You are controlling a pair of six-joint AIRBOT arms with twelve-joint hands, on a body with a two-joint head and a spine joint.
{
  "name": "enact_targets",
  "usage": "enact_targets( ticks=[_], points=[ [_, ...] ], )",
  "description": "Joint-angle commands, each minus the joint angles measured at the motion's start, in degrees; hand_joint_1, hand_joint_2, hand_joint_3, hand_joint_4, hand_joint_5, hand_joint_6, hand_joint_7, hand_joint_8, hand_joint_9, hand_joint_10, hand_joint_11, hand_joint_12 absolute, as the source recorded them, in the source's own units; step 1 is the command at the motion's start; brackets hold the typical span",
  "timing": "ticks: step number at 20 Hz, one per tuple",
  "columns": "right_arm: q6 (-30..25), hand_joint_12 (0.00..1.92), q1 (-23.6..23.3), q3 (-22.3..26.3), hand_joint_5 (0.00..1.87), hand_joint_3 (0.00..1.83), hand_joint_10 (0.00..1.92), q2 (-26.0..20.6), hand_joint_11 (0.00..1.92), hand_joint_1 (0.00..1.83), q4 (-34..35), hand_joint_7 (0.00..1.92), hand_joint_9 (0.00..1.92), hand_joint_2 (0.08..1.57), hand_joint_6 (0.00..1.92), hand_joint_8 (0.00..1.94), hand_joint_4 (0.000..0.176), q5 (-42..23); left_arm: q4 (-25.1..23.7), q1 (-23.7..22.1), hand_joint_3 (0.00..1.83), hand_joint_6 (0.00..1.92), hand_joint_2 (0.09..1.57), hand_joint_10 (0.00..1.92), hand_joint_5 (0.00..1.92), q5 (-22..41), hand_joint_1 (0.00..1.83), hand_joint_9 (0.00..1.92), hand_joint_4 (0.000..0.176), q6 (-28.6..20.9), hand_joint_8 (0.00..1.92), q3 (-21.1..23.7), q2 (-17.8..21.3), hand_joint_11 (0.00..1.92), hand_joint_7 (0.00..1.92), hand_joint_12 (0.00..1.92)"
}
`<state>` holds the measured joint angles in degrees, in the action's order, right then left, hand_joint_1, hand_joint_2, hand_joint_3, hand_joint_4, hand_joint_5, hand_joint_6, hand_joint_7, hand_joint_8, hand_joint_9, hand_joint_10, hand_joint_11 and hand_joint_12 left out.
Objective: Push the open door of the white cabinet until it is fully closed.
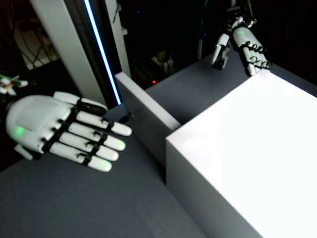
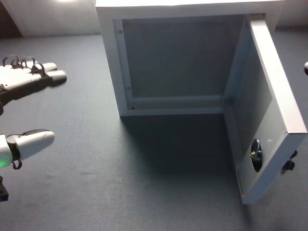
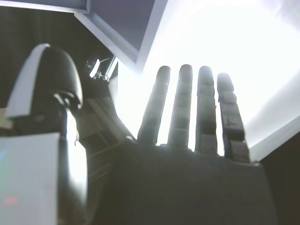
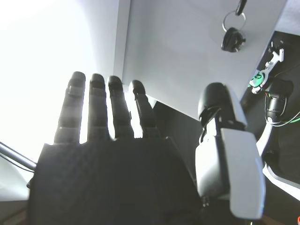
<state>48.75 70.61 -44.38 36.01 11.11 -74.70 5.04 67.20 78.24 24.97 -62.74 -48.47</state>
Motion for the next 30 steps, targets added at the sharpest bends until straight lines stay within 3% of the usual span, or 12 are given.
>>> enact_targets(
  ticks=[1,6,10,12,15,18,21,25,30],
  points=[
    [-0.22,0.02,-0.67,0.06,0.03,0.02,0.00,-0.60,0.00,0.17,0.84,0.00,0.00,1.35,0.05,0.00,0.000,-7.36,1.41,-0.53,0.01,0.00,1.26,0.03,0.32,7.27,0.47,0.17,0.000,-0.50,0.00,-0.15,0.35,0.00,0.15,1.05],
    [-0.92,0.00,-0.54,0.27,0.04,0.02,0.01,-1.44,0.01,0.18,-0.65,0.00,0.02,1.37,0.04,0.00,0.000,-7.11,1.52,-0.51,0.00,0.00,1.26,0.01,0.32,7.00,0.46,0.18,0.000,-0.46,0.00,-0.22,0.27,0.00,0.15,1.02],
    [-1.55,1.00,-0.55,0.72,0.16,0.00,0.09,-2.26,0.00,0.25,-3.05,0.11,0.13,1.36,0.02,0.01,0.000,-6.49,1.89,-0.50,0.00,0.00,1.26,0.01,0.33,6.94,0.49,0.18,0.000,-0.39,0.00,-0.30,0.25,0.00,0.15,1.02],
    [-2.08,1.19,-0.55,0.77,0.22,0.00,0.15,-2.53,0.00,0.30,-4.31,0.18,0.16,1.35,0.03,0.01,0.000,-6.21,2.06,-0.50,0.00,0.00,1.26,0.01,0.33,6.95,0.49,0.18,0.000,-0.36,0.00,-0.30,0.20,0.00,0.15,1.02],
    [-3.14,1.48,-0.66,0.74,0.32,0.00,0.56,-2.69,0.00,0.24,-6.93,0.28,0.10,1.34,0.03,0.01,0.000,-5.45,2.35,-0.47,0.00,0.00,1.26,0.00,0.32,7.06,0.49,0.17,0.000,-0.33,0.00,-0.29,0.18,0.00,0.14,1.05],
    [-3.96,1.36,-1.36,0.64,0.34,0.00,0.59,-2.68,0.00,0.18,-9.43,0.31,0.10,1.36,0.03,0.01,0.000,-4.65,2.48,-0.45,0.00,0.00,1.26,0.00,0.30,7.05,0.46,0.15,0.000,-0.30,0.00,-0.32,0.17,0.00,0.12,0.99],
    [-4.53,1.24,-1.75,0.62,0.35,0.00,0.47,-2.56,0.00,0.20,-10.66,0.33,0.14,1.36,0.02,0.00,0.000,-4.15,2.55,-0.45,0.00,0.00,1.27,0.00,0.29,7.21,0.46,0.13,0.000,-0.30,0.00,-0.28,-0.03,0.00,0.11,0.99],
    [-5.63,1.30,-2.67,0.19,0.35,0.00,0.44,-1.50,0.00,0.15,-12.33,0.32,0.15,1.36,0.01,0.00,0.000,-3.85,3.13,-0.33,0.00,0.00,1.27,0.01,0.29,7.55,0.49,0.13,0.000,-0.30,0.00,-0.24,-0.39,0.00,0.12,0.98],
    [-7.48,1.21,-6.78,-1.07,0.36,0.00,0.41,0.85,0.00,0.09,-16.25,0.35,0.21,1.37,0.01,0.00,0.000,-0.50,3.99,0.38,0.00,0.00,1.26,0.00,0.29,8.55,0.48,0.13,0.000,-0.31,0.00,-0.16,-0.39,0.00,0.12,0.99]
  ],
)
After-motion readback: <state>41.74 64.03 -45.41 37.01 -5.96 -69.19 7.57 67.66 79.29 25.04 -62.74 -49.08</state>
